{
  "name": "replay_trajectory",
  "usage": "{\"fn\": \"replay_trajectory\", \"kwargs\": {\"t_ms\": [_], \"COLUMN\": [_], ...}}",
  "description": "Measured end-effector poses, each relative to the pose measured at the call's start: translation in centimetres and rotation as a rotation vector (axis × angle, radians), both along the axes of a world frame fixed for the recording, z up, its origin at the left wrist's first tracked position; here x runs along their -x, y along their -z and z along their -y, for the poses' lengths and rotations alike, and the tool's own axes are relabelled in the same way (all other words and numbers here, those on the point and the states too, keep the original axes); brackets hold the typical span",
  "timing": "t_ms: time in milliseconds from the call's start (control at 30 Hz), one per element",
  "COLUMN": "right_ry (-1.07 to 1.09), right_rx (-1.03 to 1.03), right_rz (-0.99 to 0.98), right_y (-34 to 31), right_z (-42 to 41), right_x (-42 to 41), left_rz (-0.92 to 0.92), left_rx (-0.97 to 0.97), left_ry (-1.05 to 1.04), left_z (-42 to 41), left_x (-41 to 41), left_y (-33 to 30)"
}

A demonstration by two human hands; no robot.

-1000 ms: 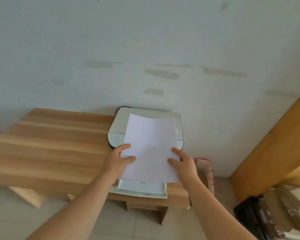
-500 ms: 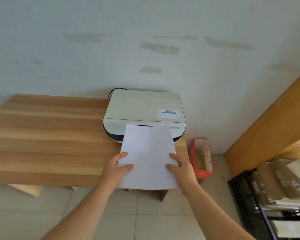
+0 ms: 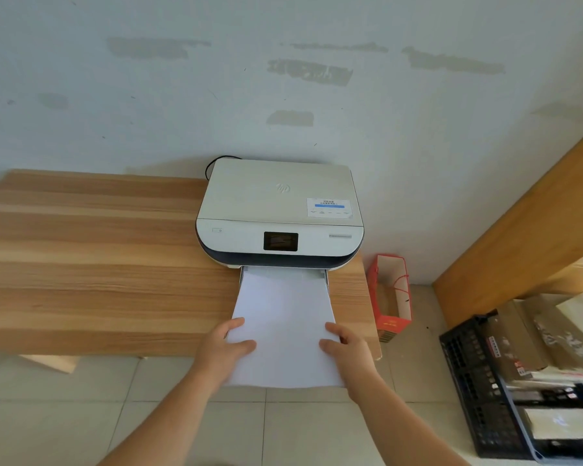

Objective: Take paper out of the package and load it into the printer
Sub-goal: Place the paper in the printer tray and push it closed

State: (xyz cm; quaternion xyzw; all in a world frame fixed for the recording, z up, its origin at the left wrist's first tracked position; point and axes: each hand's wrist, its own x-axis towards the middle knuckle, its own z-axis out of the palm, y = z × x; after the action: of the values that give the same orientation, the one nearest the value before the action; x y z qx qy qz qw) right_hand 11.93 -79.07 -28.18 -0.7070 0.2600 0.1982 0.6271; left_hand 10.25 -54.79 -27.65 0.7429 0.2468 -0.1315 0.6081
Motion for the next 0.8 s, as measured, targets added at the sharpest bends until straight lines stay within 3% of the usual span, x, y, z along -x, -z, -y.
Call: {"fn": "replay_trajectory", "kwargs": {"t_ms": [567,800], "right_ry": [-0.04,-0.058], "right_rx": [0.043,0.099], "right_rz": [-0.154,-0.126], "right_y": [3.2,3.3], "right_z": [0.5,-0.1], "right_x": [-0.9,-2.3], "left_rz": [-0.173,-0.202], "left_rx": [0.054,0.039], "left_ry": [0.025,0.003], "left_z": [0.0,0.1], "left_x": [-0.5,-1.7], "left_y": [2.7,3.7]}}
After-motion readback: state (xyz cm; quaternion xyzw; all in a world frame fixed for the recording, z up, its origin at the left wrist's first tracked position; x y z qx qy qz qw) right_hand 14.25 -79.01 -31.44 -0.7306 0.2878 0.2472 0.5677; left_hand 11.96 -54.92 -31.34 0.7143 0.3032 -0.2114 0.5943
